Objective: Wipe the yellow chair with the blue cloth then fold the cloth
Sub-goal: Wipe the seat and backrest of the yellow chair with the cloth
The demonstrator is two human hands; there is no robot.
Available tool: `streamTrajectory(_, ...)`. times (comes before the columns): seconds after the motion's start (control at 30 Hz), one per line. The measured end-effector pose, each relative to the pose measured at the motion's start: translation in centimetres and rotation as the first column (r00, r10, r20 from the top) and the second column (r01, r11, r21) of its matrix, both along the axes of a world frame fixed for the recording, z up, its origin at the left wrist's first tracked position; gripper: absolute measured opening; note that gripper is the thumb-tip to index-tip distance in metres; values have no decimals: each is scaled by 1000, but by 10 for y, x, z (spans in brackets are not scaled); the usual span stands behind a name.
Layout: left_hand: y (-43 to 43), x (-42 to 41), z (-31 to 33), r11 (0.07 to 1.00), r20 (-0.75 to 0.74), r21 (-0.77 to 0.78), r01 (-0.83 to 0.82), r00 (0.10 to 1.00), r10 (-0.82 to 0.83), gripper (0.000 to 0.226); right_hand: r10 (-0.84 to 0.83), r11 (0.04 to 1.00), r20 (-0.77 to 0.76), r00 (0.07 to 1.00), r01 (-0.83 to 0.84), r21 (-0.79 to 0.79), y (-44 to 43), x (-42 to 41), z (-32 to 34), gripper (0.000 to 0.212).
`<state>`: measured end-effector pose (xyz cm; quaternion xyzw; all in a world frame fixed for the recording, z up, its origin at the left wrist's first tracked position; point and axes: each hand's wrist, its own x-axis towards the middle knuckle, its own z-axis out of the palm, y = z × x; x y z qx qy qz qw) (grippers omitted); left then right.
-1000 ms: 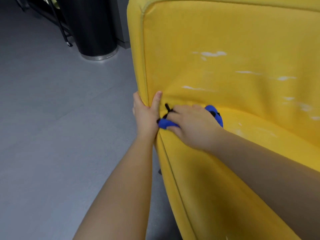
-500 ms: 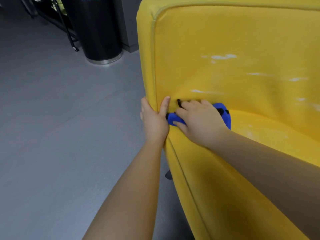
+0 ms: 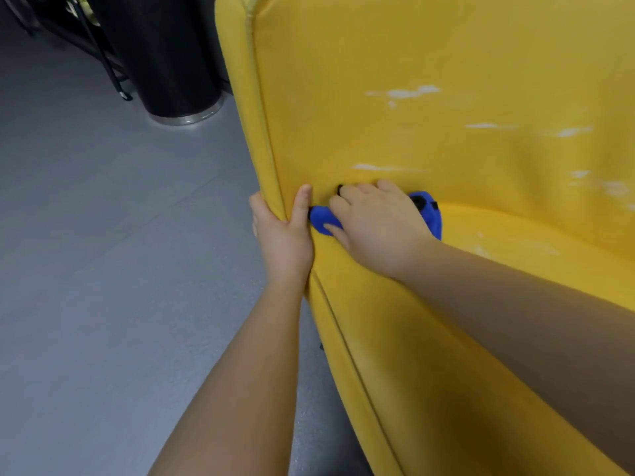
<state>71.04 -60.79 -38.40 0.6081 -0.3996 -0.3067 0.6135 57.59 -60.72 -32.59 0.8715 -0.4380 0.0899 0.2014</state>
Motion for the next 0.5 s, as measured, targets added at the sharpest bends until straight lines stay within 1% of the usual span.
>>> streamTrajectory(0.1, 1, -2, 0, 1000, 8, -9, -17, 1000, 17, 30, 17, 999, 59, 998, -19, 28, 8, -3, -4, 22)
streamTrajectory(0.2, 4, -5, -1, 1000, 18, -19, -12, 1000, 12, 34, 79, 991, 131, 988, -93, 97, 31, -12, -1, 21)
streamTrajectory(0.27, 6, -6, 2, 999, 32, -5, -34, 999, 34, 36, 150, 971, 120, 981, -169, 167, 62, -21, 1, 20)
streamTrajectory(0.33, 7, -8, 2, 999, 40, 8, -37, 999, 37, 29, 217, 937, 68, 974, -227, 266, 100, -37, 4, 18)
streamTrajectory(0.4, 7, -9, 1, 999, 54, 9, -43, 998, 43, 25, 260, 910, 47, 964, -261, 323, 122, -51, 4, 20)
streamTrajectory(0.5, 8, -9, 2, 999, 61, -9, -47, 997, 48, 26, 243, 935, 85, 966, -256, 245, 101, -39, 1, 24)
